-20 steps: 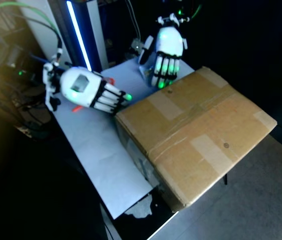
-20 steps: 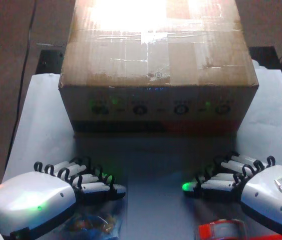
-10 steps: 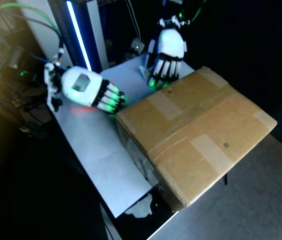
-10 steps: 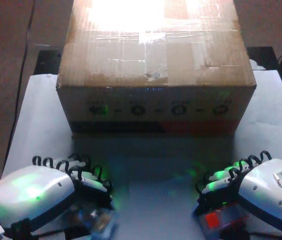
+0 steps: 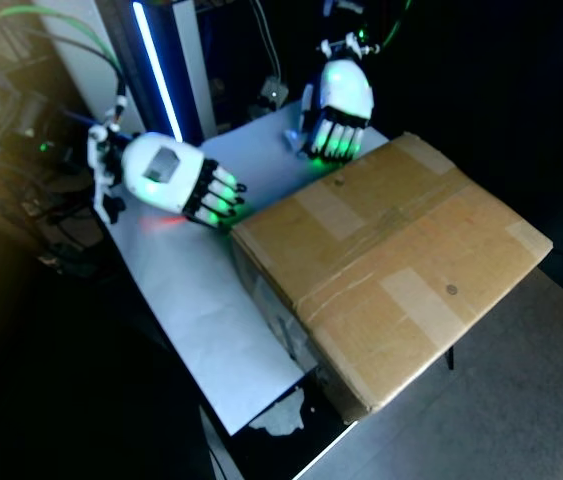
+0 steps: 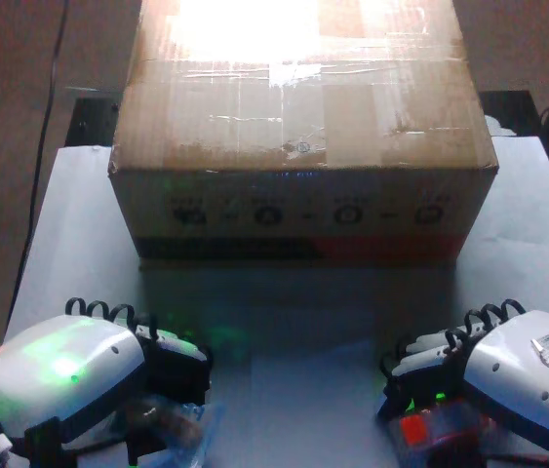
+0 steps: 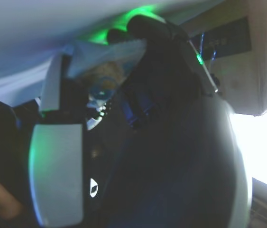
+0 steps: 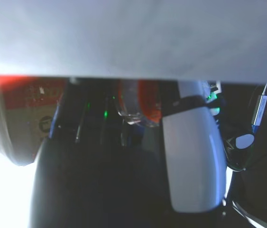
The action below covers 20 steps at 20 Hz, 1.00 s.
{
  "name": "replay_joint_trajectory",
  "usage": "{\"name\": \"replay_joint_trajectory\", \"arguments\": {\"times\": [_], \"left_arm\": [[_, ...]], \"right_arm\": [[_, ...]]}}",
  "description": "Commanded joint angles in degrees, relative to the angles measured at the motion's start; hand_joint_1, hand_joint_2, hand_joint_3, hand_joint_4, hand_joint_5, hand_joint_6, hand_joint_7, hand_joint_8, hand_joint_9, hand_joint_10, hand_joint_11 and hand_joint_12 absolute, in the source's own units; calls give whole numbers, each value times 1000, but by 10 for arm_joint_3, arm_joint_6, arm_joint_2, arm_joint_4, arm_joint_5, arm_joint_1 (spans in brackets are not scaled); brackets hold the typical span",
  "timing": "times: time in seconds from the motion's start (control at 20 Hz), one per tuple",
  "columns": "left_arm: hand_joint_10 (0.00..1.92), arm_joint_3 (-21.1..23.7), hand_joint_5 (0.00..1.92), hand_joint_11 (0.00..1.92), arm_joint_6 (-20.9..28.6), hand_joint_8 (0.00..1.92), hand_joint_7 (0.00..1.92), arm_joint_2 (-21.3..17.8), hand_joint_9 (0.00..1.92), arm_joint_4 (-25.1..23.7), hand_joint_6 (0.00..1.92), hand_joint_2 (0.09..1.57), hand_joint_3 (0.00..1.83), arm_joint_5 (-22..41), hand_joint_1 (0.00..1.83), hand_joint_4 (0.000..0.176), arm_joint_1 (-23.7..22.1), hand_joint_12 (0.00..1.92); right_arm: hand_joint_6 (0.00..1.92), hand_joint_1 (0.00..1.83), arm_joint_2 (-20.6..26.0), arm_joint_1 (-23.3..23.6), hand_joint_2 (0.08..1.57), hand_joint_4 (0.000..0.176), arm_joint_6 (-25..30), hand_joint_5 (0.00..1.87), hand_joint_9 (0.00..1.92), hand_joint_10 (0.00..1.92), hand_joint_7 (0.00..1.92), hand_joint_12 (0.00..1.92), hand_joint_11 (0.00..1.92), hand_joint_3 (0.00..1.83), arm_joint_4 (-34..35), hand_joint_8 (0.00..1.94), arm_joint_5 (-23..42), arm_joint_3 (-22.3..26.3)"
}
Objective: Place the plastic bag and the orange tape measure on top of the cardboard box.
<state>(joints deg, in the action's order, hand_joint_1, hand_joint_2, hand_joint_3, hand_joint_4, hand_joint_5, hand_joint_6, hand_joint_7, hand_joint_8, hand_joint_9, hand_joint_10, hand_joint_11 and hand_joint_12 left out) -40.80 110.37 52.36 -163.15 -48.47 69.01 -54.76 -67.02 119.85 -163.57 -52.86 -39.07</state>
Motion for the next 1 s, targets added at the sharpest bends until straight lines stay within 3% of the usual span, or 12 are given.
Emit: {"name": "replay_joint_trajectory", "arguments": {"times": [0.0,0.15,0.2,0.25,0.3,0.4,0.5,0.65,0.8,0.85,0.95], "left_arm": [[1518,-1,810,533,-2,1376,738,8,706,21,1154,1213,1,46,1336,0,11,1632],[1504,7,818,571,-2,1326,785,-7,732,15,1133,1199,0,10,1348,0,0,1675],[1472,11,812,620,-2,1274,839,-15,763,9,1109,1184,1,-3,1355,0,-7,1655],[1492,13,800,577,-2,1268,851,-21,738,7,1128,1189,1,-14,1354,0,-11,1665],[1475,19,832,583,-2,1257,847,-34,751,3,1068,1181,0,-36,1357,0,-17,1592],[1435,35,865,592,-1,1236,854,-60,767,-10,1041,1171,0,-78,1360,0,-23,1576],[1463,48,807,580,3,1277,818,-83,761,-26,1114,1187,3,-116,1354,0,-28,1567],[1491,57,797,538,28,1309,767,-103,732,-53,1190,1204,0,-160,1345,0,-34,1550],[1518,58,802,518,32,1351,725,-108,708,-57,1196,1217,0,-169,1338,0,-36,1568],[1514,59,806,542,32,1352,716,-109,721,-58,1189,1216,0,-172,1338,0,-37,1572],[1493,63,820,597,32,1315,730,-116,749,-63,1171,1205,0,-194,1344,0,-47,1531]], "right_arm": [[892,1232,-2,3,1216,0,0,859,968,1752,761,1849,985,0,-2,1635,-20,-1],[945,1222,16,15,1231,0,0,830,997,1771,732,1893,1017,2,-14,1680,-41,12],[967,1213,29,18,1248,0,0,820,985,1915,678,1920,1063,1,-20,1738,-54,19],[971,1188,37,19,1140,0,0,964,1035,1920,837,1921,1118,0,-24,1830,-66,24],[867,1224,48,22,1217,0,1,891,986,1915,720,1921,1046,0,-31,1684,-80,31],[850,1227,63,32,1217,0,2,894,958,1920,718,1921,1031,0,-47,1669,-98,43],[798,1233,73,39,1201,0,23,942,901,1825,739,1880,930,0,-62,1635,-113,46],[616,1257,83,53,1144,0,28,1086,968,1628,827,1754,952,0,-74,1491,-122,50],[869,1228,86,56,1149,0,28,994,844,1496,854,1716,789,4,-76,1394,-126,51],[722,1246,87,57,1146,0,28,1035,902,1595,849,1752,868,0,-77,1457,-128,52],[856,1244,97,64,1148,0,28,967,914,1601,897,1714,870,1,-84,1396,-151,57]]}}
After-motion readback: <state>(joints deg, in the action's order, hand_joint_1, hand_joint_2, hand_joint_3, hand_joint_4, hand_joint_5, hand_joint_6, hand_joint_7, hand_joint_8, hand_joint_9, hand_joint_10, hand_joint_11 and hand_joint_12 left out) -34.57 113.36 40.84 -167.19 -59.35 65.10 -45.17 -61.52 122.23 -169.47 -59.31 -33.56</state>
